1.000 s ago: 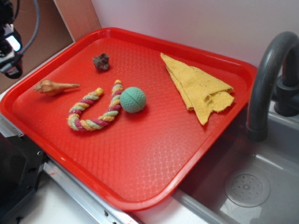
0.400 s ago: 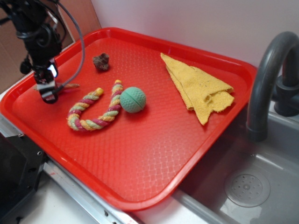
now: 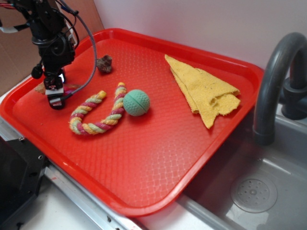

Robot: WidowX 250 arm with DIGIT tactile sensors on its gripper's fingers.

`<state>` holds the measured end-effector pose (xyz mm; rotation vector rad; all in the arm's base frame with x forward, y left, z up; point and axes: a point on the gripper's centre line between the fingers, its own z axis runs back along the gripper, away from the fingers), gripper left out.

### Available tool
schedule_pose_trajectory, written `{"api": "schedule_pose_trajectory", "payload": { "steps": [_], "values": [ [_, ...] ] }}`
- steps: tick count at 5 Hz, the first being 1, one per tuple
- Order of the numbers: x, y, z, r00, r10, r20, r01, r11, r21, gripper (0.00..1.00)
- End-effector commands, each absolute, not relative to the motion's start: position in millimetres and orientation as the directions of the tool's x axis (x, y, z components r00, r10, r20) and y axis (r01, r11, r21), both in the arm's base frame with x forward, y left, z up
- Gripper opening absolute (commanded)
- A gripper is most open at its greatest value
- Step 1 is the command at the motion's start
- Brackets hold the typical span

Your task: Grab the shell.

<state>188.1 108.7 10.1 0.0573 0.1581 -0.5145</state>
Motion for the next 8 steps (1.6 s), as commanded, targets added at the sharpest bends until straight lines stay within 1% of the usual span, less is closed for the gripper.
{"api": "schedule_pose_trajectory", "payload": {
  "steps": [1, 2, 3, 4, 5, 6, 7, 8],
  "values": [
    [192.3, 116.8, 15.2, 0.859, -0.485, -0.162, 0.493, 0.870, 0.007, 0.00],
    [199.8, 124.2, 35.5, 0.896, -0.426, -0.121, 0.430, 0.903, 0.003, 0.00],
    [201.1, 123.9, 70.6, 0.934, -0.319, -0.164, 0.338, 0.935, 0.106, 0.00],
    [191.6, 117.4, 113.8, 0.991, -0.071, -0.114, 0.088, 0.984, 0.153, 0.00],
    [171.6, 102.3, 163.6, 0.986, 0.167, -0.001, -0.167, 0.984, 0.064, 0.00],
    [153.1, 92.5, 194.0, 0.965, 0.261, 0.034, -0.260, 0.965, -0.033, 0.00],
    [146.2, 76.4, 206.2, 0.953, 0.297, 0.060, -0.297, 0.955, -0.017, 0.00],
    [121.3, 55.7, 205.0, 0.963, 0.267, 0.041, -0.267, 0.963, 0.015, 0.00]
  ]
}}
